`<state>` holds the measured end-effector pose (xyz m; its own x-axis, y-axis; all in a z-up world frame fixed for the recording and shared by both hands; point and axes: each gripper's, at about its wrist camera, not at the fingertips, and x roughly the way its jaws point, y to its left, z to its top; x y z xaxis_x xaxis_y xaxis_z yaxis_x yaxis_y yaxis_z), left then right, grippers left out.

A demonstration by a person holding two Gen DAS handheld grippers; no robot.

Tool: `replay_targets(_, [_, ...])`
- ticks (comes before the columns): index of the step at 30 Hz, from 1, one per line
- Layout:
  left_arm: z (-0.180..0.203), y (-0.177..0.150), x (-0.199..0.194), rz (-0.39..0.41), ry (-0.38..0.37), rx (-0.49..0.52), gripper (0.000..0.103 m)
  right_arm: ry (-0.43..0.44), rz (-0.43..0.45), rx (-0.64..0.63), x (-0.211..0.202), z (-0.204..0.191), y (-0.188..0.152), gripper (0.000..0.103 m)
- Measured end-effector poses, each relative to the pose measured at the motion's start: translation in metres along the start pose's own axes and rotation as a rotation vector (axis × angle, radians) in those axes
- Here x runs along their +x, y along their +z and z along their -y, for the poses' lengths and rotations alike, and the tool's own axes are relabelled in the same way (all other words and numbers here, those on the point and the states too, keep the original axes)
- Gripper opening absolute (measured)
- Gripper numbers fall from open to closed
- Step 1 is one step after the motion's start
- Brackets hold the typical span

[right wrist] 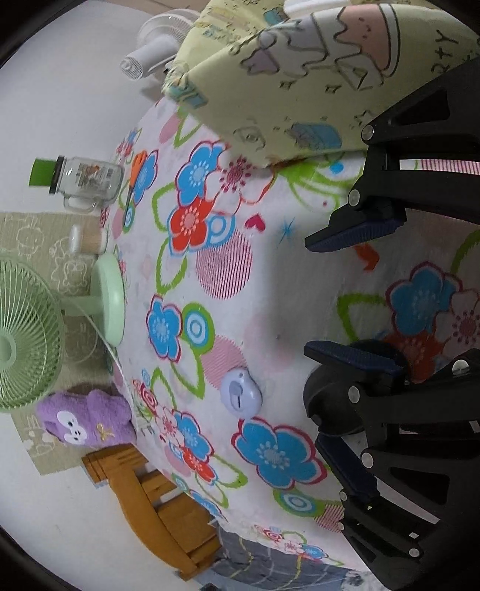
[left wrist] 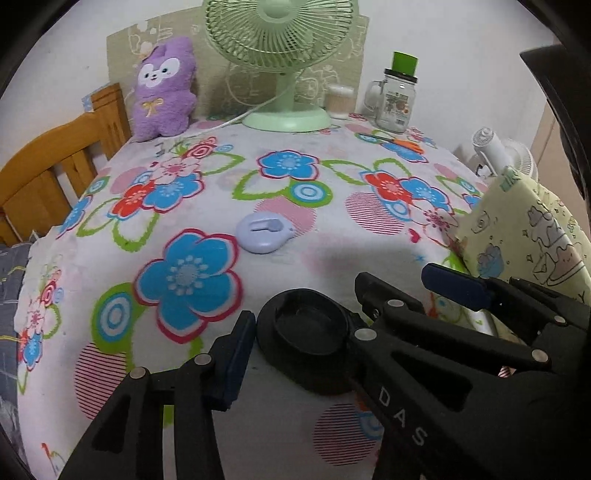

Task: Organize rigid objects
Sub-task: 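Close the left tool on the black round object while the right tool moves to the grey-blue oval item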

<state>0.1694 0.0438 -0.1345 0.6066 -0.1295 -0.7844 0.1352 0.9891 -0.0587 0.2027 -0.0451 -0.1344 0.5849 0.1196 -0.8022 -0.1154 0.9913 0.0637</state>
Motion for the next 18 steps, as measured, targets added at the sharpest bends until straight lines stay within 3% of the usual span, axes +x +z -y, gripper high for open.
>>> replay_targets(7, [-0.021, 0.005, -0.001, -0.007, 0.037, -0.009, 0.051, 0.036, 0.003, -0.033, 0.006, -0.020, 0.009, 0.055])
replay_targets(11, [-0.030, 0.007, -0.001, 0.000, 0.063, -0.006, 0.051, 0.028, 0.014, -0.056, 0.008, -0.030, 0.014, 0.067])
replay_targets(18, [-0.049, 0.013, 0.004, -0.007, 0.078, -0.021, 0.051, 0.055, 0.013, -0.106, 0.018, -0.047, 0.026, 0.068])
